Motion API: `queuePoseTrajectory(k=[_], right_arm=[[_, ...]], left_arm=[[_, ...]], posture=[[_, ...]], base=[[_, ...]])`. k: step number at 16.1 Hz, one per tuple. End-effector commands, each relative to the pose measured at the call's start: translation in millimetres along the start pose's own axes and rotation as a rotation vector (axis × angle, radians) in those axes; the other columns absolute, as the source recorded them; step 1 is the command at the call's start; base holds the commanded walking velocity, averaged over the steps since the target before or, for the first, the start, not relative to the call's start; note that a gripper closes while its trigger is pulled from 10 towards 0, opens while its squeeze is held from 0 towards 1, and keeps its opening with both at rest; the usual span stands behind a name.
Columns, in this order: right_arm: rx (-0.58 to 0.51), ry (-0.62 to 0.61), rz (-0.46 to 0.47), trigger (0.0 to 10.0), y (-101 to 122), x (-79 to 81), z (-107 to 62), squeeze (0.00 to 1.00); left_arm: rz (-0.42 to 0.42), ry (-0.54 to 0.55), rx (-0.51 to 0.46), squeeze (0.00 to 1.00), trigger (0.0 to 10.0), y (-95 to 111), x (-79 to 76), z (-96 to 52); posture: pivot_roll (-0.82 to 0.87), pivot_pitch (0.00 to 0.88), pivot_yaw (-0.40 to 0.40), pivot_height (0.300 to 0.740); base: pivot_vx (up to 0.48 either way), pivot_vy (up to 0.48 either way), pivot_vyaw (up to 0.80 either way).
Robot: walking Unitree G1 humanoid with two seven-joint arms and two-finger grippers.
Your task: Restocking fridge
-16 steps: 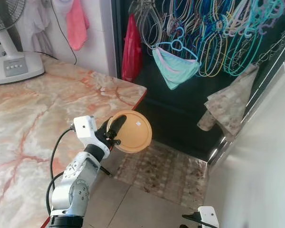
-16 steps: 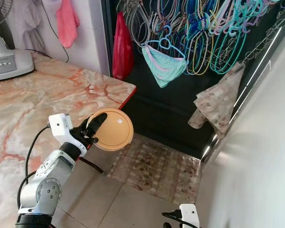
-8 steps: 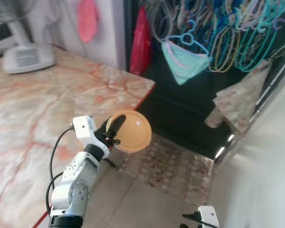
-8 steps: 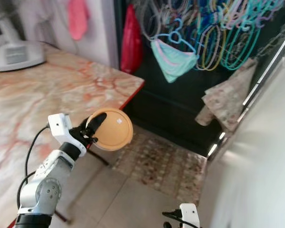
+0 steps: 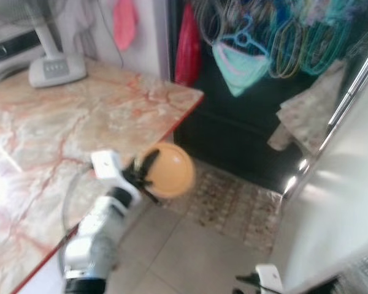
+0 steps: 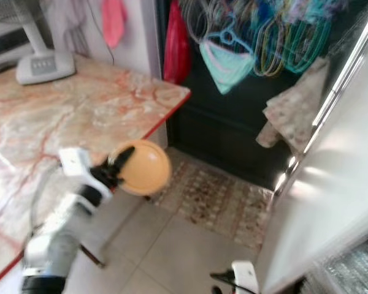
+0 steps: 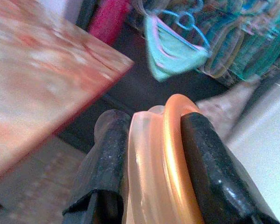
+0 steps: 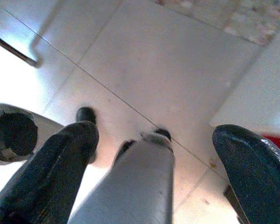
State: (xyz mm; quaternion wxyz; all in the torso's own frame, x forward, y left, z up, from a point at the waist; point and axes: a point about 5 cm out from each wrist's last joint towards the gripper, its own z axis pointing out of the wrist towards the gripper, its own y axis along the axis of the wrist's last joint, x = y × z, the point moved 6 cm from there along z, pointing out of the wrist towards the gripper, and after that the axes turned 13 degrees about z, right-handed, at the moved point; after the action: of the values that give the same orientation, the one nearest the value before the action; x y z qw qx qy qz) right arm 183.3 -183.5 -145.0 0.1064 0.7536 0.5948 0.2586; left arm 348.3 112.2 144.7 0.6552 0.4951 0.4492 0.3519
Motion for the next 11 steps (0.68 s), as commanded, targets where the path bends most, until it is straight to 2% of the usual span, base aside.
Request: queuePoseTrajectory(k=[1,2,5,6,7,9,11], right_arm=[[-0.002,0.009,0.011,10.0,0,4.5,1.2,0.0],[-0.002,0.009,0.012,10.0,0,4.5,1.2,0.0],[0.006,0.007,0.006,10.0,-1,4.3,1.3,0.0],[0.008,0.008,0.009,10.0,-1,4.3,1.3,0.0],[0.008,0.008,0.009,10.0,-1,4.3,1.3,0.0],[0.009,0.012,0.005,10.0,-1,4.7,1.4,0.0],[0.01,0.016,0.003,10.0,-1,5.2,1.4,0.0]], left_arm=[[0.039,0.019,0.001,0.0,10.0,2,7.0,-1.1],[0.032,0.016,0.008,0.0,10.0,0,7.4,-2.2],[0.036,-0.015,0.111,0.0,10.0,-26,10.6,-7.9],[0.047,-0.021,0.156,0.0,10.0,-37,12.8,-10.0],[0.047,-0.021,0.156,0.0,10.0,-37,12.8,-10.0],[0.049,0.018,0.228,0.0,10.0,-58,26.7,-15.6],[0.046,0.064,0.263,0.0,10.0,-70,38.0,-19.9]], posture=[[0.03,0.0,0.007,0.74],[0.03,0.0,0.007,0.74],[0.03,0.0,0.006,0.74],[0.03,0.0,0.006,0.74],[0.03,0.0,0.006,0.74],[0.03,0.0,0.006,0.74],[0.03,0.0,0.007,0.74]], base=[[0.0,0.0,0.0],[0.0,0.0,0.0],[0.0,0.0,-0.15],[0.0,0.0,-0.8],[0.0,0.0,-0.8],[0.0,0.0,-0.79],[0.0,0.0,-0.79]])
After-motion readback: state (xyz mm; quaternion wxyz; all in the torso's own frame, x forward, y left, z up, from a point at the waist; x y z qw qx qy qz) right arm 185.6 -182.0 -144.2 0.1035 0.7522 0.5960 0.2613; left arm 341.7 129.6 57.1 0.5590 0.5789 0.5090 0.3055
